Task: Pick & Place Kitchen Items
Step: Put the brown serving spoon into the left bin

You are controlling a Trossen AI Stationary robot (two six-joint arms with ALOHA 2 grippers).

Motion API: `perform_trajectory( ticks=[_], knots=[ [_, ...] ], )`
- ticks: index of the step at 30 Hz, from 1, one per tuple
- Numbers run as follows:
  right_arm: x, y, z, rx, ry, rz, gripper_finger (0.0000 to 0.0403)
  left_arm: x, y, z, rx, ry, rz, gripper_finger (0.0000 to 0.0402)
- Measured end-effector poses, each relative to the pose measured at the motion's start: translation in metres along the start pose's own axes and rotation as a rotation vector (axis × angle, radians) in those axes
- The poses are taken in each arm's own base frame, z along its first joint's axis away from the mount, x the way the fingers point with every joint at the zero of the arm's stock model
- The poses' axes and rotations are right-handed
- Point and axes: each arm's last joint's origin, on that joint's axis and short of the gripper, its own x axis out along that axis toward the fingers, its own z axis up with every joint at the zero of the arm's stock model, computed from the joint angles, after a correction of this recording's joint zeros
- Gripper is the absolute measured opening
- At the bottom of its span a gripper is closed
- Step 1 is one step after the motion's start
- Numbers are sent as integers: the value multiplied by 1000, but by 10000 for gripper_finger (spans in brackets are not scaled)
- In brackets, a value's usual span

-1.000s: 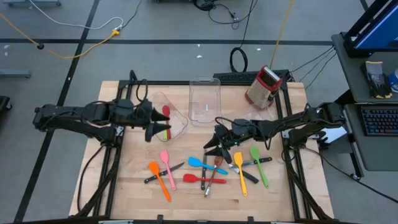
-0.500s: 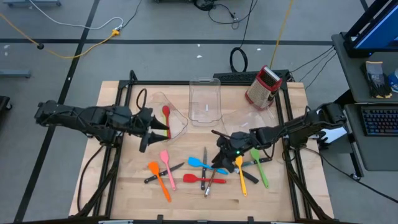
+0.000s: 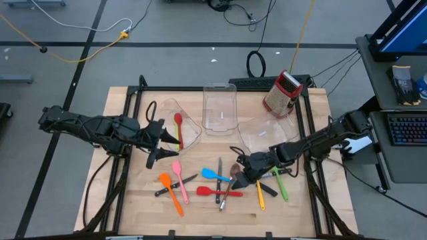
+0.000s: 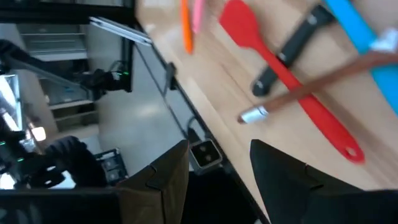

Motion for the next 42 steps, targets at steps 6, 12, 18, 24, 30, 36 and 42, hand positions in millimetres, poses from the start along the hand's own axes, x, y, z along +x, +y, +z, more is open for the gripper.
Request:
perform_trajectory(
  ticks=[6,12,18,24,30,36,42],
  knots=[
    [1,-6,-4,-64,16,-59,167,0,0,0,-8,-6,1,225],
    [1,-5,-4,-158,19,-50,167,0,-1,2,13,-22,-19,225],
    [1,-5,-4,-184,20,-49,167,1,1,-7,29,-46,-33,225],
    [1,1,-2,-306,-23,6,167,-3,11,-40,-15,-117,-66,225],
    [0,9,1,-294,-115,68,167,-19,19,-69,-74,-135,-125,225],
    [2,1,-3,-75,-183,-11,167,-33,22,-86,-87,-160,-206,225],
    [4,0,-12,103,-214,-11,167,-45,26,-99,-67,-149,-230,225]
  ],
)
